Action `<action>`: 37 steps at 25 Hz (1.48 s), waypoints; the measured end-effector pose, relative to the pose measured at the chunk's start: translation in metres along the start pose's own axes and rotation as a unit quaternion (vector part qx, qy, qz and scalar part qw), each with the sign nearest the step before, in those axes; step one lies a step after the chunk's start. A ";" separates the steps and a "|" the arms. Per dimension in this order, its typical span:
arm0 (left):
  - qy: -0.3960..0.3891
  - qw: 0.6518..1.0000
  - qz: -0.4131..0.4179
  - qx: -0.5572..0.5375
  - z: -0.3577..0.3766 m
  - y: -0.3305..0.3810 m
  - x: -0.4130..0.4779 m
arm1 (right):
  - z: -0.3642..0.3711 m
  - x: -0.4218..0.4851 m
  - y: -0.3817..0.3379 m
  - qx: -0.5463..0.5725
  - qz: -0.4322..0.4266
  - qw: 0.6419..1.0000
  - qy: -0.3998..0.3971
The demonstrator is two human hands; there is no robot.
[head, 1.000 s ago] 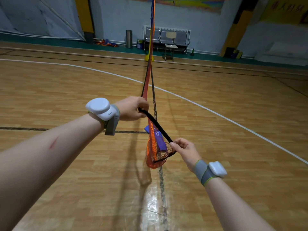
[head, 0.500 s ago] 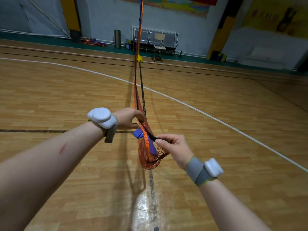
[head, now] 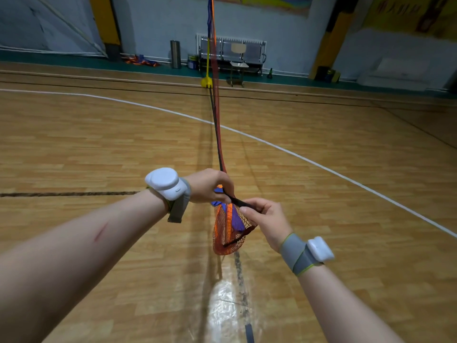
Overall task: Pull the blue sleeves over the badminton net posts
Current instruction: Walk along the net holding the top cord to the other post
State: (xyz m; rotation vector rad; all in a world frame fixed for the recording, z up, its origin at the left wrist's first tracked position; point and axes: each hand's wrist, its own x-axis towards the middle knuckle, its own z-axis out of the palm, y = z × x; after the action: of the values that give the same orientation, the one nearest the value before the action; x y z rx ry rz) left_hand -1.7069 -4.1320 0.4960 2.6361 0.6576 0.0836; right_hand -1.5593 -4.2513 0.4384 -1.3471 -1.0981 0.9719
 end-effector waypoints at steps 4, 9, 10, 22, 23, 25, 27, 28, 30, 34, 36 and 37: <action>0.015 1.000 -0.001 0.023 -0.003 0.003 -0.013 | 0.009 -0.002 0.011 -0.015 0.015 0.999 0.024; 0.047 0.999 -0.002 0.021 -0.015 -0.003 -0.042 | 0.023 -0.010 0.034 -0.061 0.046 0.996 0.049; 0.053 0.998 0.000 0.016 -0.018 -0.003 -0.048 | 0.026 -0.014 0.036 -0.057 0.051 0.996 0.050; 0.048 0.997 -0.050 0.041 -0.002 -0.016 -0.078 | 0.027 -0.074 -0.007 -0.020 -0.012 0.996 0.091; 0.051 0.997 -0.050 0.041 -0.001 -0.013 -0.076 | 0.026 -0.078 -0.016 -0.013 -0.022 0.996 0.088; 0.057 0.997 -0.048 0.031 -0.002 -0.002 -0.070 | 0.024 -0.085 -0.036 0.005 -0.043 0.997 0.070; 0.064 0.997 -0.043 0.027 -0.003 0.013 -0.061 | 0.022 -0.090 -0.051 0.013 -0.064 0.997 0.041; 0.071 0.997 -0.036 0.023 -0.003 0.022 -0.057 | 0.021 -0.092 -0.056 0.013 -0.069 0.997 0.030; 0.070 0.997 -0.017 0.009 0.002 0.046 -0.048 | 0.011 -0.098 -0.060 0.019 -0.067 0.997 0.018; 0.054 0.997 0.016 0.060 0.021 0.072 -0.042 | -0.013 -0.105 -0.053 0.052 -0.033 0.998 0.021; 0.067 0.995 0.025 0.074 0.028 0.080 -0.044 | -0.022 -0.107 -0.046 0.061 -0.024 0.998 0.015; 0.069 0.995 0.031 0.071 0.031 0.086 -0.045 | -0.026 -0.108 -0.043 0.065 -0.021 0.998 0.014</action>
State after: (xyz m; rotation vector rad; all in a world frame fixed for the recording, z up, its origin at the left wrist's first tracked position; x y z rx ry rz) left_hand -1.7047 -4.2332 0.5054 2.8084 0.6491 0.2473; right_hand -1.5630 -4.3628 0.4790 -1.2241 -1.0200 0.9747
